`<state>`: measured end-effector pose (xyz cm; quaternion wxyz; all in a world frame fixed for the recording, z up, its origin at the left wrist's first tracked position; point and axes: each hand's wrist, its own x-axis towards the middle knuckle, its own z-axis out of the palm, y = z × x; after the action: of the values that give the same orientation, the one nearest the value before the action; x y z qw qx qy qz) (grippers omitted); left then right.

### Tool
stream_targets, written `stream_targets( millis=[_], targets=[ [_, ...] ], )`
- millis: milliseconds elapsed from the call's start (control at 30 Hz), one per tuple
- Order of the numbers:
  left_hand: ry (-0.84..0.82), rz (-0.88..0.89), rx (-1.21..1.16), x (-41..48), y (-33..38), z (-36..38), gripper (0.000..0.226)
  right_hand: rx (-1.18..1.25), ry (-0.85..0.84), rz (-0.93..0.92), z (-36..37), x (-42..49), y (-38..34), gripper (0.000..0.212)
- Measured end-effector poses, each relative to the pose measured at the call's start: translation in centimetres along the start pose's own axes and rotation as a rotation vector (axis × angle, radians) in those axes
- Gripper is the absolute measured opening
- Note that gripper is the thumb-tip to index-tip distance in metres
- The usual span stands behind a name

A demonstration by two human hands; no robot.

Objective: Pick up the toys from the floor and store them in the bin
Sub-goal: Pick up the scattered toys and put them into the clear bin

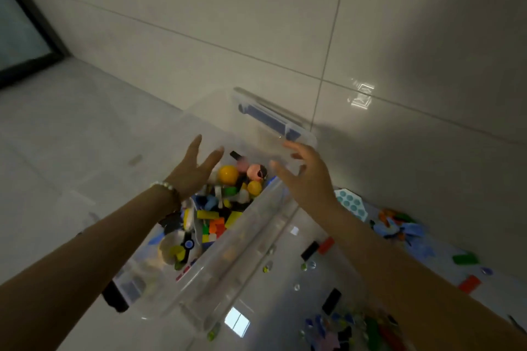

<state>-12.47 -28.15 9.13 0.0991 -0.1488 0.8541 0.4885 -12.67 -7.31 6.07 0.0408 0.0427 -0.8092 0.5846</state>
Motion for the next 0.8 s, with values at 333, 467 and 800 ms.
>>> stream_targets(
  millis=[333,467,800],
  targets=[
    [-0.269,0.463,-0.001,-2.2,5.1,14.1,0.035,0.010,0.071,0.278,-11.4,-7.4,11.0,0.035],
    [-0.337,0.289,0.351,-2.0,-1.4,19.6,0.039,-0.025,-0.038,0.431,-12.9,-10.4,16.0,0.031],
    [-0.227,0.071,0.617,1.0,-11.5,26.1,0.044,-0.035,0.067,0.554,-12.6,-13.6,21.7,0.029]
  ],
)
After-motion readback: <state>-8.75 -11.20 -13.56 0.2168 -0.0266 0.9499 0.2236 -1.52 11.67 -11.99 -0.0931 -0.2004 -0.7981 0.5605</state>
